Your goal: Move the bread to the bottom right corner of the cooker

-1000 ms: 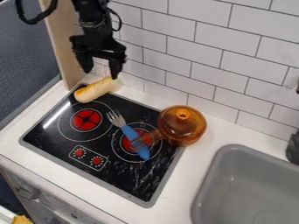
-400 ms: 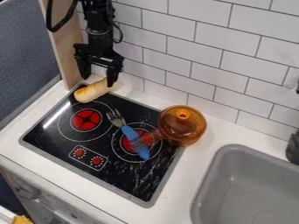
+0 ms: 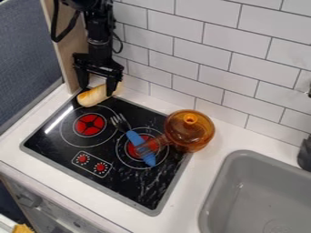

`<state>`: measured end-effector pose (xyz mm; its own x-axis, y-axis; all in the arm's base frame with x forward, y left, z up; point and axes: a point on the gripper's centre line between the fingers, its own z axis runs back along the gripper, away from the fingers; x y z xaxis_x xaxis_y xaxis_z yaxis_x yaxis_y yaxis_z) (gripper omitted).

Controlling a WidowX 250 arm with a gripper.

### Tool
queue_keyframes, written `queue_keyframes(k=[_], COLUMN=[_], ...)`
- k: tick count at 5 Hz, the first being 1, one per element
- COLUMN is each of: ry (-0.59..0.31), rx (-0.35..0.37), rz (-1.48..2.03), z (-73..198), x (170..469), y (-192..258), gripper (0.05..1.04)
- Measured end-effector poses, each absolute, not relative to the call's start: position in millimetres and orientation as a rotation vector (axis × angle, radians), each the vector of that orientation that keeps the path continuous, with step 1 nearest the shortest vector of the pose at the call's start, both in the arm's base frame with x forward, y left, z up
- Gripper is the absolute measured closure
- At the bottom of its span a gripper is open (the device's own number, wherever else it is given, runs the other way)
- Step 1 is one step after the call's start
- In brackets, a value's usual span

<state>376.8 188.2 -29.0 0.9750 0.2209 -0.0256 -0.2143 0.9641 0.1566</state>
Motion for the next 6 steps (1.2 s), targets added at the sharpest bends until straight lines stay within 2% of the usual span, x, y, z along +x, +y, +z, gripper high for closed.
queue_keyframes(k=[2,3,4,5,6], ry=[0.034,0.058,0.070,0.067,0.016], rx=[0.078,0.060,0.059,0.045,-0.007], rz=[0.237,0.259,0.276,0.286,0.319], z=[-41,-49,-50,-52,-49], x=[374,368,368,366,360], y=[185,187,187,183,172], gripper=[0.083,0.133,0.325,0.436,0.436])
